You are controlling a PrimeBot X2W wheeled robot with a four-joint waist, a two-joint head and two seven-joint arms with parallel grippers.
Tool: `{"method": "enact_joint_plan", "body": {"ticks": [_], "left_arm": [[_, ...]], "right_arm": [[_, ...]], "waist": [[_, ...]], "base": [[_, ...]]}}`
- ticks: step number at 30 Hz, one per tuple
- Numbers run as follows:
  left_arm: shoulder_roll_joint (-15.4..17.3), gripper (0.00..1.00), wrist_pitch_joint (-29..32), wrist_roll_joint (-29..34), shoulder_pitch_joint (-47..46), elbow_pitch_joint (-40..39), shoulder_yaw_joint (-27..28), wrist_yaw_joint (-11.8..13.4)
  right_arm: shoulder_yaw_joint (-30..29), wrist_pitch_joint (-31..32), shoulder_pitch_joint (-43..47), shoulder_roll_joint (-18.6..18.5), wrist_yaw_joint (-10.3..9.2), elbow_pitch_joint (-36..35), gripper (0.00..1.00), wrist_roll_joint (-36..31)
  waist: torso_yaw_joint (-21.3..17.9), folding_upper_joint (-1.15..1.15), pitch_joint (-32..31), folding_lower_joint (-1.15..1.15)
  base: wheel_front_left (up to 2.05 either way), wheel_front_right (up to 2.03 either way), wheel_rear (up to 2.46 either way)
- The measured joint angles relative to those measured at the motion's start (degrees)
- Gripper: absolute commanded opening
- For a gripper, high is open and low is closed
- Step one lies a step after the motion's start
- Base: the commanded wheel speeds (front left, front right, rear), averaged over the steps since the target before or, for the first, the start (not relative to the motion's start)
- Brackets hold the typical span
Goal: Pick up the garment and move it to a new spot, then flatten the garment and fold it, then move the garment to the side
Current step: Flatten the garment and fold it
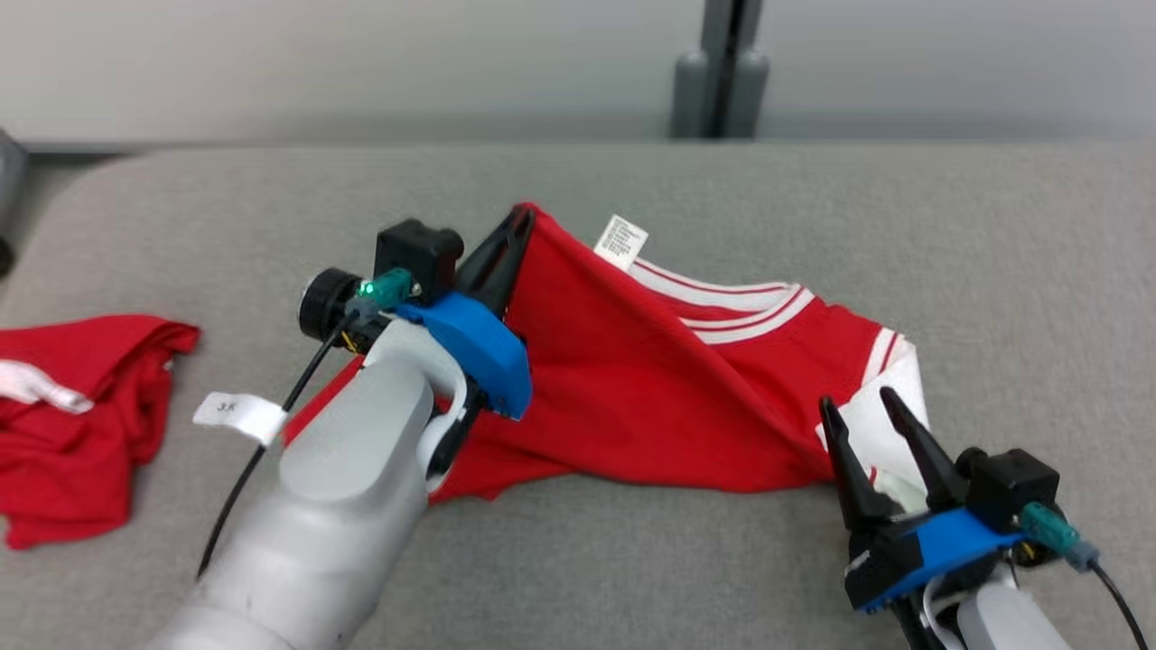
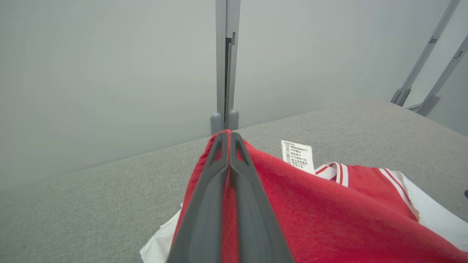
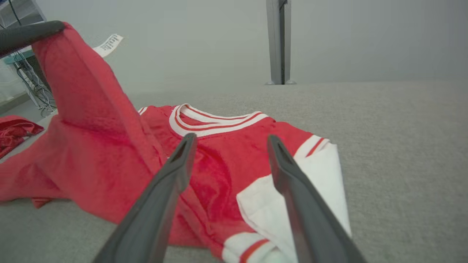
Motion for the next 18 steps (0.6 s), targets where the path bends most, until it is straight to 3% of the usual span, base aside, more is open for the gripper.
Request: {"method": "enact_joint_plan", "body": {"ticks": [5, 11, 18], "left_arm": [[2.25, 0.00, -0.30, 0.09, 8.94, -9.62, 2.55, 0.00], [4.03, 0.00, -0.35, 2.22, 25.98, -19.76, 6.31, 0.00], [3.76, 0.00, -0.35, 2.52, 37.53, -21.39, 10.21, 0.12]], "right_arm": [[-1.55, 0.00, 2.49, 0.90, 0.00, 0.86, 1.00, 0.02], [-3.03, 0.00, 4.83, 1.70, 0.00, 1.46, 1.00, -0.02], [-3.71, 0.00, 5.65, 1.99, 0.00, 2.27, 1.00, -0.49]], "waist": [[3.74, 0.00, -4.39, -0.01], [7.15, 0.00, -7.06, -0.01], [8.50, 0.00, -7.61, 0.00]], "base": [[0.00, 0.00, 0.00], [0.00, 0.00, 0.00], [0.00, 0.00, 0.00]]}}
